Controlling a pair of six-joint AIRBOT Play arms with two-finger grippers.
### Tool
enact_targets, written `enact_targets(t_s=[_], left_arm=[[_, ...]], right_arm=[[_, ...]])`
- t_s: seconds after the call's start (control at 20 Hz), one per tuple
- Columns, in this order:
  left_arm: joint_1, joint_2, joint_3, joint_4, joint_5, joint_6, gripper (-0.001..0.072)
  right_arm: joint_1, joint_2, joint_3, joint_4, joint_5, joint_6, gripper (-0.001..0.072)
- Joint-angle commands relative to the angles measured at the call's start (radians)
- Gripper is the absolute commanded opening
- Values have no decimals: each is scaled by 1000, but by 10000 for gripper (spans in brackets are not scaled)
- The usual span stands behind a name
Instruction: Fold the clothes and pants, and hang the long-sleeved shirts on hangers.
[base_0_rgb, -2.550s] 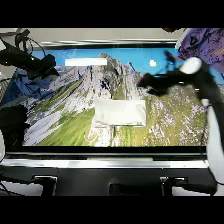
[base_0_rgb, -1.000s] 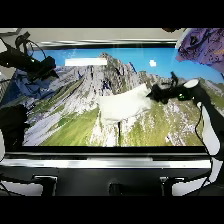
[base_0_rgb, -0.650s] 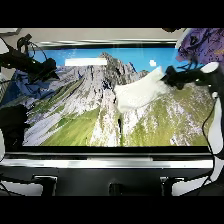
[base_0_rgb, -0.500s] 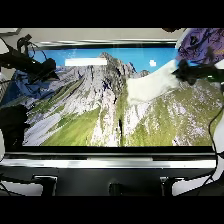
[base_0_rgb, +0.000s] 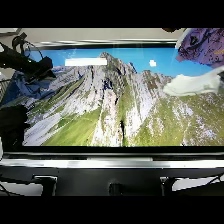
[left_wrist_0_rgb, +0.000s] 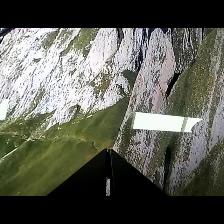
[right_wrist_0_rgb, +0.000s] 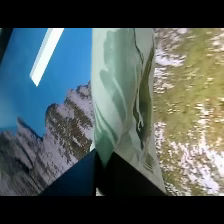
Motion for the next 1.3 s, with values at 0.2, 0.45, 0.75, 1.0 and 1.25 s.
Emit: enact_targets(t_s=[0.2,0.45,0.75,1.0,1.25], left_arm=[[2,11,0,0,-8,0,17],[2,11,0,0,-10,0,17],[0,11,0,0,-11,0,17],[0,11,0,0,-11,0,17],[0,11,0,0,-11,0,17]], right_arm=[[-208,85,-92,-320,182,133,30],[-287,257,-442,-423,87,129,30],[-301,388,-749,-544,48,114,31],[-300,443,-917,-637,58,115,31],[-300,451,-989,-729,54,118,31]])
